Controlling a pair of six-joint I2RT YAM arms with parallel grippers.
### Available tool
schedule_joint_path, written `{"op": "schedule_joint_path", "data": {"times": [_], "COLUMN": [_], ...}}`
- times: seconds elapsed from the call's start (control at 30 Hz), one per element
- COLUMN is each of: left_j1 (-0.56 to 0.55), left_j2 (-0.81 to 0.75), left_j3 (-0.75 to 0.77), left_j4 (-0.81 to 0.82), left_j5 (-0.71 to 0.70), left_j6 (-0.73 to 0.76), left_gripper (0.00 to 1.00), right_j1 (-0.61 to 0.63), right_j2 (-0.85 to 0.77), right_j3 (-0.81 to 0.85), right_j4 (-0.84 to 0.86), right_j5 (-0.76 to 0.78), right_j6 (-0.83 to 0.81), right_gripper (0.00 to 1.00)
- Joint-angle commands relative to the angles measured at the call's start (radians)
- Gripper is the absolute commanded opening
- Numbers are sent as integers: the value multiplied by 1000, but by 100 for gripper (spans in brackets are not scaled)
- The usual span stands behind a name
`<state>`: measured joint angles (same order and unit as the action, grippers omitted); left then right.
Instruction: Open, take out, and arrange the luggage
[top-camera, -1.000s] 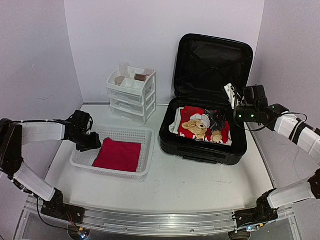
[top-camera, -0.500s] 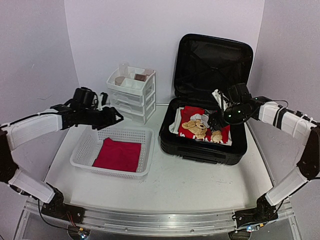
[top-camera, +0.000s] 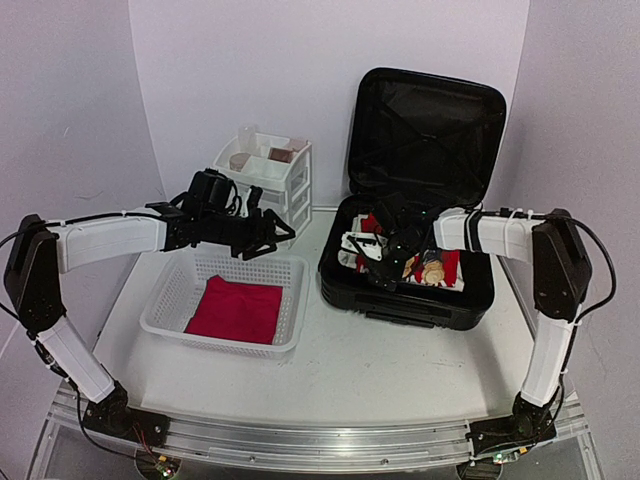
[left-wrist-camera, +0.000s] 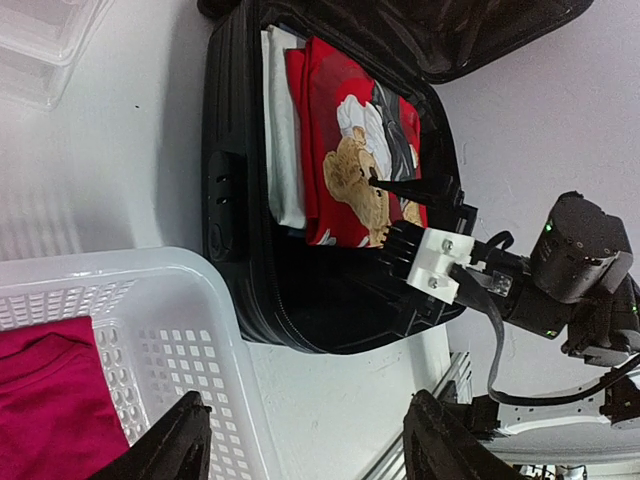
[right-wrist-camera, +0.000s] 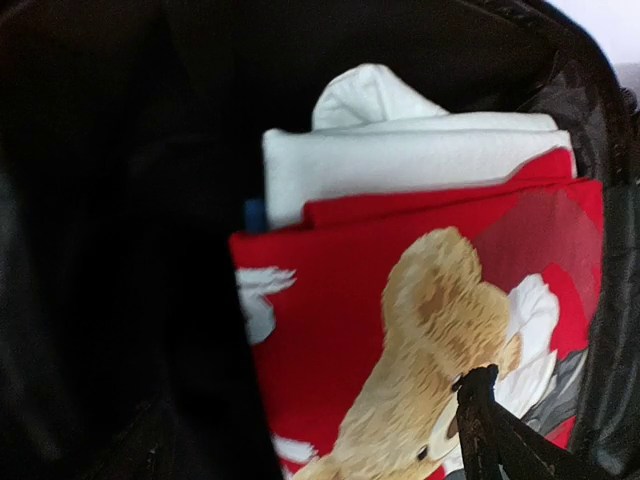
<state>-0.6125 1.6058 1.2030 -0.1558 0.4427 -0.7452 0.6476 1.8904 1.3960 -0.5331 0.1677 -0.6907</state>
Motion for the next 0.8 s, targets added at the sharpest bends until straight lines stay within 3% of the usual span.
{"op": "schedule_joint_path", "data": {"times": [0.0,0.3,0.53,0.77], "left_j1": [-2,-2,-2,-2], "left_j2": [-53,-68,-71,-48], "left_j3": [-16,-34,-21,4], "left_j4": [64,64,64,65], "left_j5": [22,18,28,53], "left_j6": [-25,-19,-16,-22], "left_gripper": [66,66,66,66], "right_j1": [10,8,-27,-57], "right_j2": [45,124,63,-8], "right_j3": [39,104,93,42], "right_j4": [116,199,209,210], "right_j5": [116,224,182,9], "right_j6": [-72,-41,33,38], "right_gripper": [96,89,85,89]}}
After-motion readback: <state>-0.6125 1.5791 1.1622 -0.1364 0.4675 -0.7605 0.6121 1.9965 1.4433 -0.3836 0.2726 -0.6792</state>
